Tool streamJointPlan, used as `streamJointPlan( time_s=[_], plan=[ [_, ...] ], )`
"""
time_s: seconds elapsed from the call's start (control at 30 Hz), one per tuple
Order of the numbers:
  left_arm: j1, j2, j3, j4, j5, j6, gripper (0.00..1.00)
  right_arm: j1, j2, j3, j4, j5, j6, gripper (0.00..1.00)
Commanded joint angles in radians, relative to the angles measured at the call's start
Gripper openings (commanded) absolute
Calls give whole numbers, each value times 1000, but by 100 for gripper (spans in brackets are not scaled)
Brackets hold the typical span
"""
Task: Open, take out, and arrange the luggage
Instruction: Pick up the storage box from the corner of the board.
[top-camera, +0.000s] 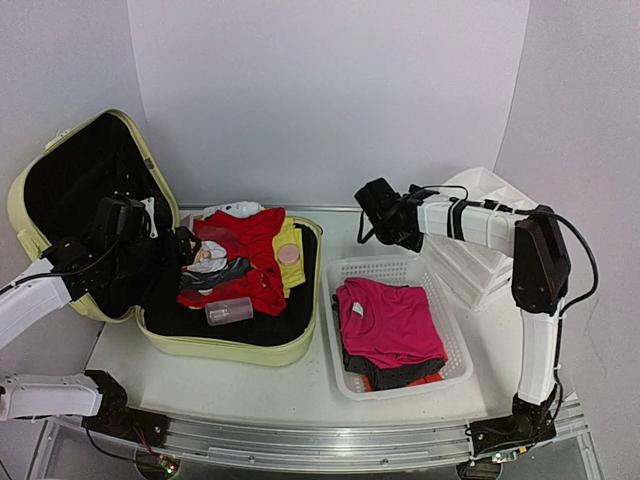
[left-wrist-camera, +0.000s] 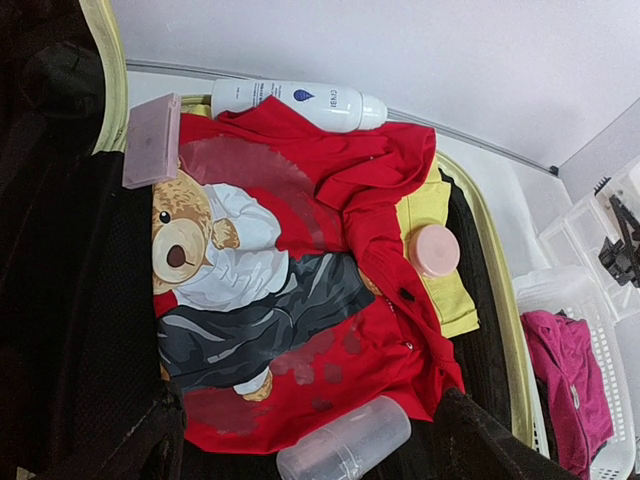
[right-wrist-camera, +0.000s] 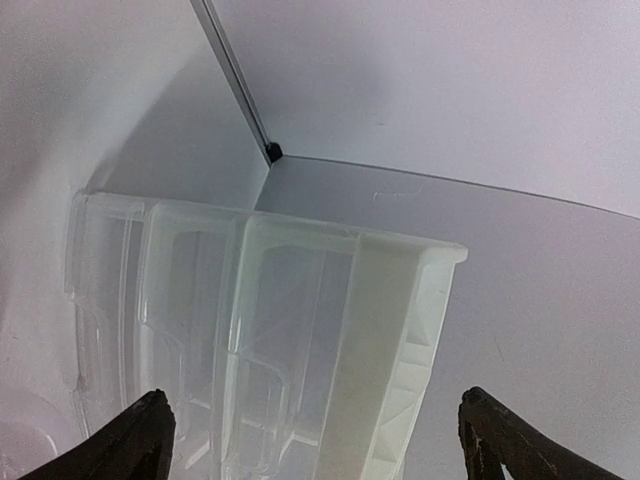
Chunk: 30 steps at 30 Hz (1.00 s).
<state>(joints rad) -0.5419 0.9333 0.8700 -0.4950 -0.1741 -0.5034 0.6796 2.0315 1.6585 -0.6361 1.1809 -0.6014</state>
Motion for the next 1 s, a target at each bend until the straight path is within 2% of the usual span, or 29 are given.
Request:
streamJointPlan(
  time_s=[0.0, 0.5, 0.97],
  plan=[
    [3, -3, 10, 53, 18, -9, 86, -11, -75, -39, 26, 96, 44, 98],
    [3, -35, -9, 59, 15, -3, 86, -131, -126, -115, 10, 179, 108, 98],
    [3, -27, -14, 65, 8, 5, 87, -164, -38, -85, -28, 169, 150, 98]
  ],
)
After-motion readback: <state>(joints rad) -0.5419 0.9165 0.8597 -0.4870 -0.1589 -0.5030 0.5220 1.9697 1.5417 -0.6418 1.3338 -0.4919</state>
